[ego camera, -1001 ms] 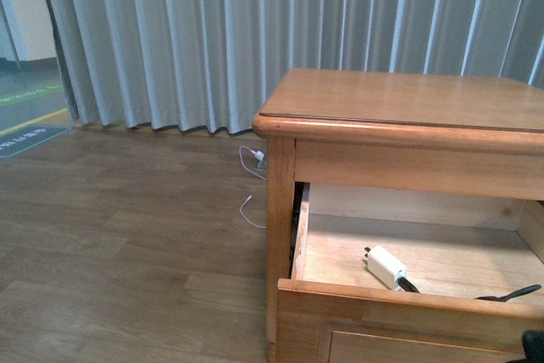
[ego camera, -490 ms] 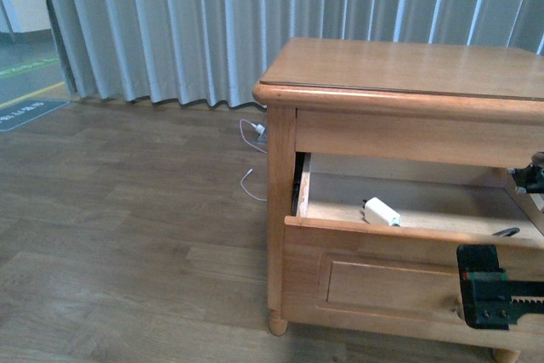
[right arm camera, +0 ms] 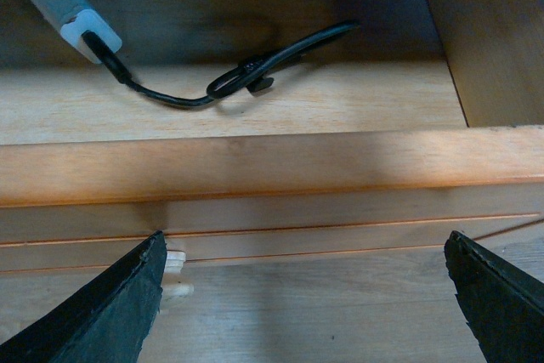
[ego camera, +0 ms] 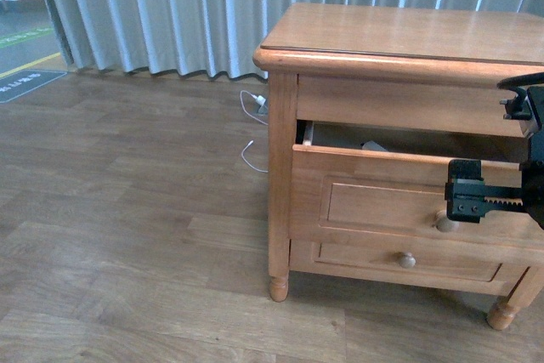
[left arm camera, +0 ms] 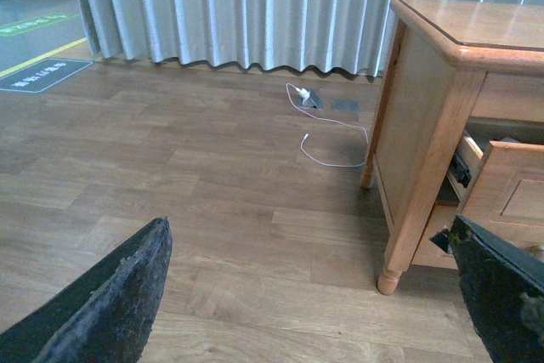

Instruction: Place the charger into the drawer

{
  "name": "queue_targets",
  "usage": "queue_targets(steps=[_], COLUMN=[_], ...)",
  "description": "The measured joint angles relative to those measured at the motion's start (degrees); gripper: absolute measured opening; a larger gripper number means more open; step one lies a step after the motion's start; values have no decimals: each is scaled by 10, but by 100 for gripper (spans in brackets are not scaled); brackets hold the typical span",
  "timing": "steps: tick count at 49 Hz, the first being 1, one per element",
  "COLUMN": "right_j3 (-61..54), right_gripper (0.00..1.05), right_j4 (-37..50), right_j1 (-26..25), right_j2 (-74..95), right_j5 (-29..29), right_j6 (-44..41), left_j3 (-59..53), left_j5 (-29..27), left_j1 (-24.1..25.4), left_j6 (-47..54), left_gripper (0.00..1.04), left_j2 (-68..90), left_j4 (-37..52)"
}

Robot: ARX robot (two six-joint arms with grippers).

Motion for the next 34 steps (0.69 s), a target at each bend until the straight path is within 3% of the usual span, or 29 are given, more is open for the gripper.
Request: queue_targets(steps=[21, 34], right_j3=[99, 123], right_gripper=[97, 97], right_j4=[-3, 22], right_j1=[-13, -6], right_j2=[81, 110], right_j5=[43, 109], right_j6=[62, 102], left_j3=[0, 0], left_j5=[0, 0], left_j1=[0, 0], left_j6=[0, 0], left_gripper=[99, 99], left_j2=[0, 0], left_j4=[0, 0])
